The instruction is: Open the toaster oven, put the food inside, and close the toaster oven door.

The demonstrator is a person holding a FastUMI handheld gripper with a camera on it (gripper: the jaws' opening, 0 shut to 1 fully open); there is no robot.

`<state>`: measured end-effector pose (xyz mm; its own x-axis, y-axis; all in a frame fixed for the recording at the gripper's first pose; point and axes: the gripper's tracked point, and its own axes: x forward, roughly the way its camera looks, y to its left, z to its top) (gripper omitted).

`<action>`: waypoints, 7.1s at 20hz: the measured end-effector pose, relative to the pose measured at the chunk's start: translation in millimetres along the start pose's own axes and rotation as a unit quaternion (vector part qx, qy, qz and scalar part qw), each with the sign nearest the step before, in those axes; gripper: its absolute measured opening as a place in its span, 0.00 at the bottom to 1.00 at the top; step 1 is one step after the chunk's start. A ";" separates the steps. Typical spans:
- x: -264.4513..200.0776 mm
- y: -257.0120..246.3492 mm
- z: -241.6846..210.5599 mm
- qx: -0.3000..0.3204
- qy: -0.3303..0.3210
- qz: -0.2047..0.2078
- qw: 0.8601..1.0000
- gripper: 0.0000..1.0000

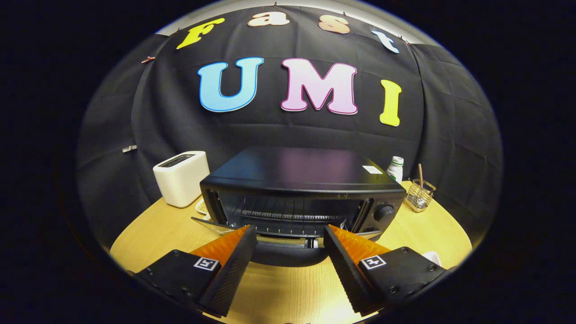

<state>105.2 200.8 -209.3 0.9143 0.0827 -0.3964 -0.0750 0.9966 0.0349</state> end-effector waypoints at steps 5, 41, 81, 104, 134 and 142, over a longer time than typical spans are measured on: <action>-23.2 2.6 -50.3 -0.043 0.050 0.015 0.998 0.98; -95.4 -347.1 -113.0 0.102 0.306 -0.051 0.945 0.99; -97.3 -343.4 -212.5 0.259 0.445 0.051 0.856 0.05; -190.5 -238.3 -156.5 0.536 0.290 0.034 0.792 0.05; 30.8 -21.2 -66.1 0.564 0.196 0.075 0.798 0.05; 81.7 -20.4 -70.0 0.585 0.153 0.010 0.796 0.05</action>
<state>153.6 187.4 -306.6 0.7645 0.2741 -0.5834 0.4971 0.3256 0.8043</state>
